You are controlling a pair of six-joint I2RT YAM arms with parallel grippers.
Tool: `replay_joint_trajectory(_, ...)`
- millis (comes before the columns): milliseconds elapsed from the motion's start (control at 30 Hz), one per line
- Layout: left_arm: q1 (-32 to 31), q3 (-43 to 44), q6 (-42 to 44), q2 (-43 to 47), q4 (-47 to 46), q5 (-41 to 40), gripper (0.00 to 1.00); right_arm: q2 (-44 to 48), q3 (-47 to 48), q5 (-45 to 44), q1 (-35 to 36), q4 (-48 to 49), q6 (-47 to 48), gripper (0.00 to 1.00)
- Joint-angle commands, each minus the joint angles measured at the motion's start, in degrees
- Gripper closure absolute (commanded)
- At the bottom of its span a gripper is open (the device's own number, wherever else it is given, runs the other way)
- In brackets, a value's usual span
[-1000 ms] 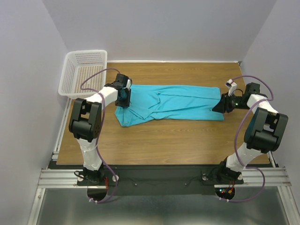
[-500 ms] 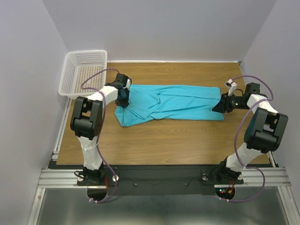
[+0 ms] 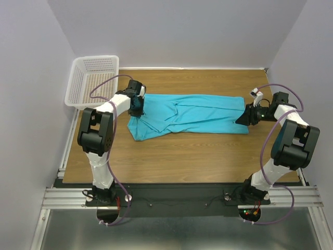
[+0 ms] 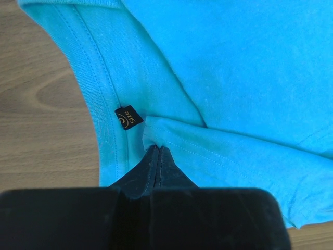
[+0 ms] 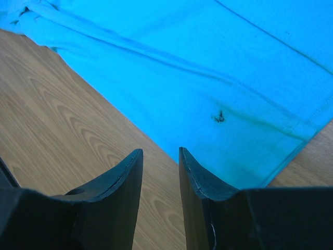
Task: Fold and stack the t-shirts
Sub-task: Fold the tshirt
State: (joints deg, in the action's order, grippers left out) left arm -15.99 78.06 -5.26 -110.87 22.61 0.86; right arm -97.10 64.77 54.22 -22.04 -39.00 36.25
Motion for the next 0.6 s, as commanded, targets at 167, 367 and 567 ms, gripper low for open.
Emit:
replay_joint_trajectory(167,0.3,4.9,-0.3,7.2,1.4,4.0,1.0,1.5,0.2,0.7,0.2,-0.3,1.3,0.6)
replay_joint_trajectory(367,0.3,6.5,-0.1,6.5,1.6,5.5,1.0,1.4,0.2,0.5,0.2,-0.5,1.4,0.6)
replay_joint_trajectory(567,0.3,8.9,-0.1,5.4,1.4,8.4,1.0,1.3,0.2,0.4,0.2,-0.5,1.5,0.6)
